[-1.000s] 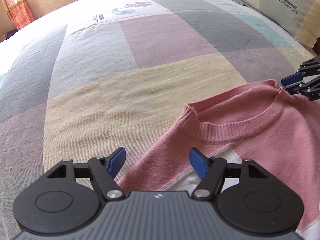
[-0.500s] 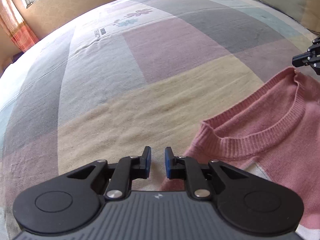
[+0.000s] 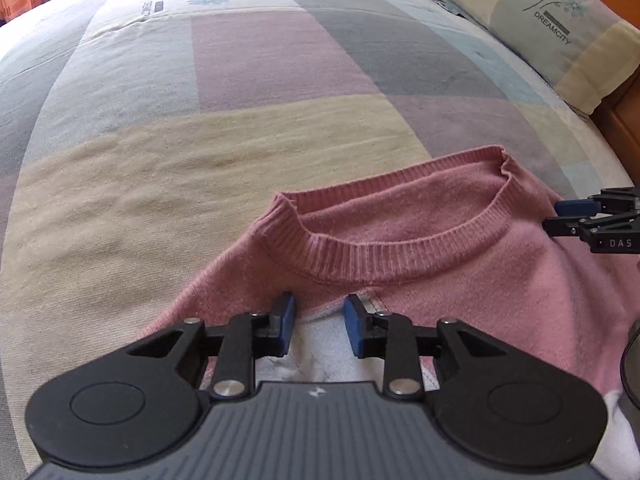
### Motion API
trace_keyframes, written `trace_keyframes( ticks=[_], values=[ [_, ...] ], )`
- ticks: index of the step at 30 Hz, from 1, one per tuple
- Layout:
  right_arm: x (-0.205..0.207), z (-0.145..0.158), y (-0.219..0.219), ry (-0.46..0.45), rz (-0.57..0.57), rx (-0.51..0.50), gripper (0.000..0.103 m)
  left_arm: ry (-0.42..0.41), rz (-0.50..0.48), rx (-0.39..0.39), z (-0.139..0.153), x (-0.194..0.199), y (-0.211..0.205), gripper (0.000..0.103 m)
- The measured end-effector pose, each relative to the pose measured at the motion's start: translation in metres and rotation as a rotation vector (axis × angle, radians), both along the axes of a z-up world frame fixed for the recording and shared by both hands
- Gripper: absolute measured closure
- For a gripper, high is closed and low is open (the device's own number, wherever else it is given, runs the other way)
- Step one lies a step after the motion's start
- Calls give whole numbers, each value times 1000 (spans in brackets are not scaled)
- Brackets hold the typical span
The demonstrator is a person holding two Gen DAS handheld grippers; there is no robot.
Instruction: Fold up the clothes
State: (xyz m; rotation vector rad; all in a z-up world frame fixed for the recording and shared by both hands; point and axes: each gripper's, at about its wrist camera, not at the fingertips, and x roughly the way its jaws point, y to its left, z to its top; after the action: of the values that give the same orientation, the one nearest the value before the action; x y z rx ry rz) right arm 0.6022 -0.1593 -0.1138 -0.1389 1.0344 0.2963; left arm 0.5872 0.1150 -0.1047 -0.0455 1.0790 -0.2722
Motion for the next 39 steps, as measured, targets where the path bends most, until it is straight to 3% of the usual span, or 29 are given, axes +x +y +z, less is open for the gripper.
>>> trace_keyframes(
  ticks=[3, 6, 9, 13, 17, 18, 20, 24, 28, 33, 37, 39],
  values=[
    [13, -6, -10, -32, -42, 76, 49, -6, 50, 24, 3, 20, 1, 74],
    [24, 0, -7, -43, -38, 55, 44, 20, 78, 38, 9, 27, -4, 75],
    [23, 14, -14, -21, -79, 53, 42, 0, 46, 58, 24, 10, -13, 72],
    [-24, 38, -34, -42, -117, 85, 32, 7, -41, 55, 36, -28, -28, 61],
    [-71, 29, -57, 8, -158, 73, 31, 72, -64, 96, 19, -59, -37, 57],
    [-77, 23, -65, 20, -181, 51, 31, 80, -35, 135, 13, -66, -34, 57],
    [-79, 8, -86, 41, -255, 14, 31, 99, 3, 114, 15, -66, -24, 56],
    [-64, 15, -135, 34, -431, 101, 31, 117, 23, 102, 20, -66, -20, 57],
    [-56, 28, -136, 1, -479, 94, 30, 122, 3, 128, 15, -65, -33, 53],
    [-42, 4, -118, 51, -580, 101, 29, 107, -22, 150, 13, -67, -40, 48],
    [-48, -6, -87, 15, -594, -41, 19, 113, -21, 138, 12, -65, -39, 46],
    [-39, -10, -93, 15, -606, -47, 9, 122, -23, 142, 12, -63, -41, 46]
  ],
)
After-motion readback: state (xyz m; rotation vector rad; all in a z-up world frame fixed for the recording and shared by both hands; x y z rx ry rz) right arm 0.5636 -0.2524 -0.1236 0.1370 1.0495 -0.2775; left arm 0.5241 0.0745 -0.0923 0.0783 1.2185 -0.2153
